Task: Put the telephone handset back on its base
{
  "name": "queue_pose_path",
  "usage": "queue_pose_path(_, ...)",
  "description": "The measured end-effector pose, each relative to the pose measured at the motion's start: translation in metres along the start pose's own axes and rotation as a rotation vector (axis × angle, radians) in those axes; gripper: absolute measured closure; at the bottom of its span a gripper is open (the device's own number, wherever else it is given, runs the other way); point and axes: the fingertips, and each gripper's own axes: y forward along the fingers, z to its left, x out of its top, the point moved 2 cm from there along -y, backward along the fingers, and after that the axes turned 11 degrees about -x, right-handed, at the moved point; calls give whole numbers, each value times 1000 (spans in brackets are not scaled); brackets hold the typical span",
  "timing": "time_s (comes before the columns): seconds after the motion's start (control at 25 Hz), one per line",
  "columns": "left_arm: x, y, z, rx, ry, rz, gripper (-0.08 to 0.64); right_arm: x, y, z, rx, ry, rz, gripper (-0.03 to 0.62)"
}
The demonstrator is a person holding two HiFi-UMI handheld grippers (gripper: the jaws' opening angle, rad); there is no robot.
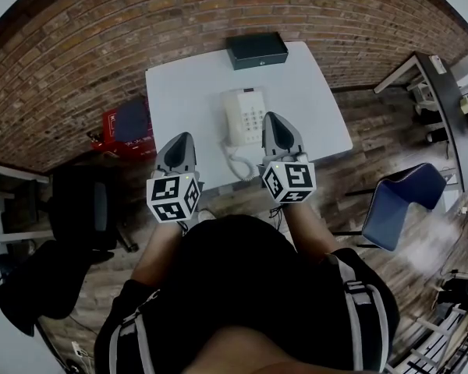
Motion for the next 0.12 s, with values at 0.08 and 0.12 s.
queue_pose_path(0.08, -1, 1, 2, -4, 2, 2, 563, -2, 2, 2, 2, 0, 4, 595)
queue_pose_path(0.12, -1, 1, 2, -6, 3, 3, 563, -3, 2, 4, 3, 0, 5, 595)
